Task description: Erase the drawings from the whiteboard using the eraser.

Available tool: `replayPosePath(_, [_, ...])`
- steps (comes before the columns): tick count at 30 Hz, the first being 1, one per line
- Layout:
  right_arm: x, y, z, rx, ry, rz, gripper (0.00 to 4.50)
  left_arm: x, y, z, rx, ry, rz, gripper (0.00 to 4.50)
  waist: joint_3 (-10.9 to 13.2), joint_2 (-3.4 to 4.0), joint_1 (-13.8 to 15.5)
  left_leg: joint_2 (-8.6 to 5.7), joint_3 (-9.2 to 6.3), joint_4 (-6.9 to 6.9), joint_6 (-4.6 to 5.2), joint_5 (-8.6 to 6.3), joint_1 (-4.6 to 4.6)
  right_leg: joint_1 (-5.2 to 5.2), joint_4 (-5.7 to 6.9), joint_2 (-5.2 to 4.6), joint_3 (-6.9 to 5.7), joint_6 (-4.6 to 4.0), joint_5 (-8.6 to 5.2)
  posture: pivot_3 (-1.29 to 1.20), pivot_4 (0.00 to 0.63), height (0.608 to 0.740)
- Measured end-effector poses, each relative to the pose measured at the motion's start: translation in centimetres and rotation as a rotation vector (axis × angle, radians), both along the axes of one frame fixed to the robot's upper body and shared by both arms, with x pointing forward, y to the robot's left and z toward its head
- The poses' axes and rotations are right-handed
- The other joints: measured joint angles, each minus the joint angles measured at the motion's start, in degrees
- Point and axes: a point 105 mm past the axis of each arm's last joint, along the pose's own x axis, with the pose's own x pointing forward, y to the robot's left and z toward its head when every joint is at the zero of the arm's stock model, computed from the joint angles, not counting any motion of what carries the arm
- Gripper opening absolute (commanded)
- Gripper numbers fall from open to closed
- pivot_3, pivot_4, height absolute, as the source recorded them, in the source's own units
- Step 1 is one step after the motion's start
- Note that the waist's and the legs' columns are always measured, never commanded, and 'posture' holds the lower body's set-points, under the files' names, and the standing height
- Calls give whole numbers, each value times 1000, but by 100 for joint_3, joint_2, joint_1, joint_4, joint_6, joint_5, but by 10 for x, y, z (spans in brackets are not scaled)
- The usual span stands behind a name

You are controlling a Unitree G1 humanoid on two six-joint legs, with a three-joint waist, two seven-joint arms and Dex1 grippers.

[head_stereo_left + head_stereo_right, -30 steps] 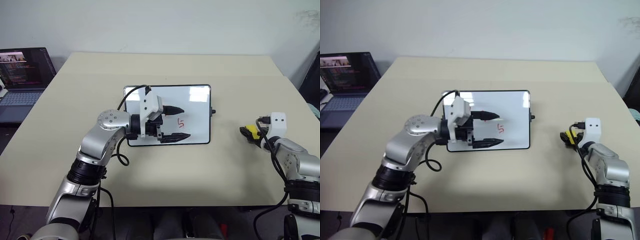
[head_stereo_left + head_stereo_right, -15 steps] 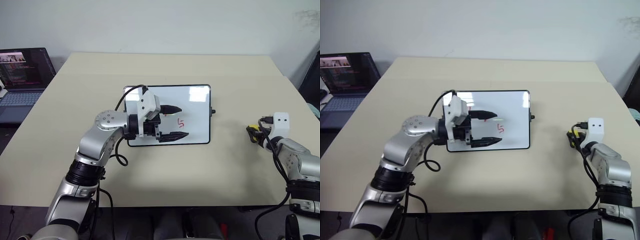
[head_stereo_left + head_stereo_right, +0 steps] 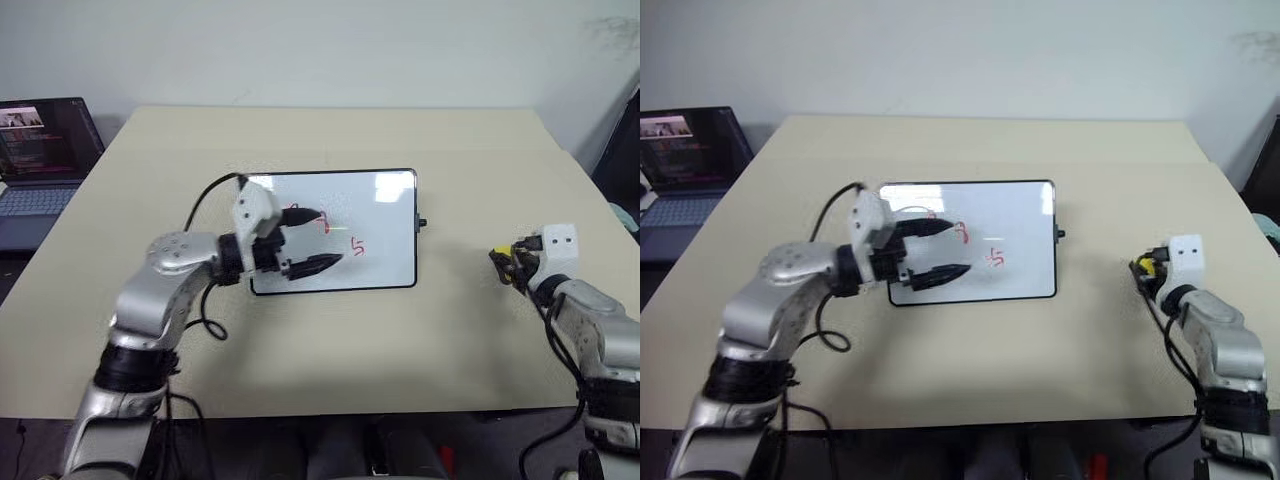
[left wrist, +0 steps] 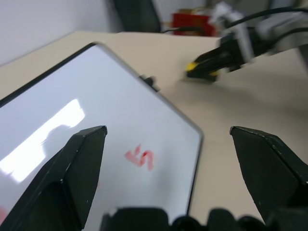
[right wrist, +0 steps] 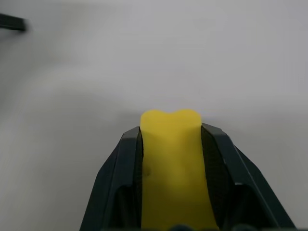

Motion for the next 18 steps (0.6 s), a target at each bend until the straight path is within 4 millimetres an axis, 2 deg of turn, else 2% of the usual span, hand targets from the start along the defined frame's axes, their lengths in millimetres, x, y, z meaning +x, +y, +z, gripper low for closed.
replayPosePath(4, [-9, 32, 14, -67, -84, 94, 1353, -2, 29, 9, -15, -27, 158, 4500, 1, -1, -3, -6, 1, 7, -2, -1, 3, 0, 2, 1, -2, 8, 4, 0, 150, 740])
replayPosePath(8, [-19, 92, 26, -115, -165, 294, 1353, -3, 63, 4, 4, -12, 340, 4500, 1, -2, -22, -3, 1, 6, -2, -1, 18, 4, 4, 1, 7, 8, 4, 0, 150, 740])
replayPosePath(10, [-21, 116, 24, -137, -175, 375, 1353, -2, 72, 1, 4, -3, 393, 4500, 4, -7, -10, -4, 3, 7, -2, -1, 15, 4, 4, 1, 4, 8, 4, 0, 150, 740])
replayPosePath(13, [-20, 151, 32, -154, -232, 492, 1353, 0, 81, 1, -4, -4, 451, 4500, 7, -13, -5, -8, 4, 7, -2, -1, 11, 3, 2, 2, 4, 8, 4, 0, 150, 740])
replayPosePath(16, [-14, 173, 49, -179, -316, 553, 1353, 2, 87, 0, -10, 4, 501, 4500, 7, -25, 7, -10, 3, 7, -1, -1, 7, 2, -1, 1, 4, 8, 5, 0, 150, 740])
replayPosePath(18, [-7, 185, 52, -207, -342, 587, 1353, 4, 90, -1, -17, 1, 529, 4500, 9, -32, 6, -10, 2, 8, -1, -1, 7, 2, -2, 0, 4, 8, 5, 0, 150, 740])
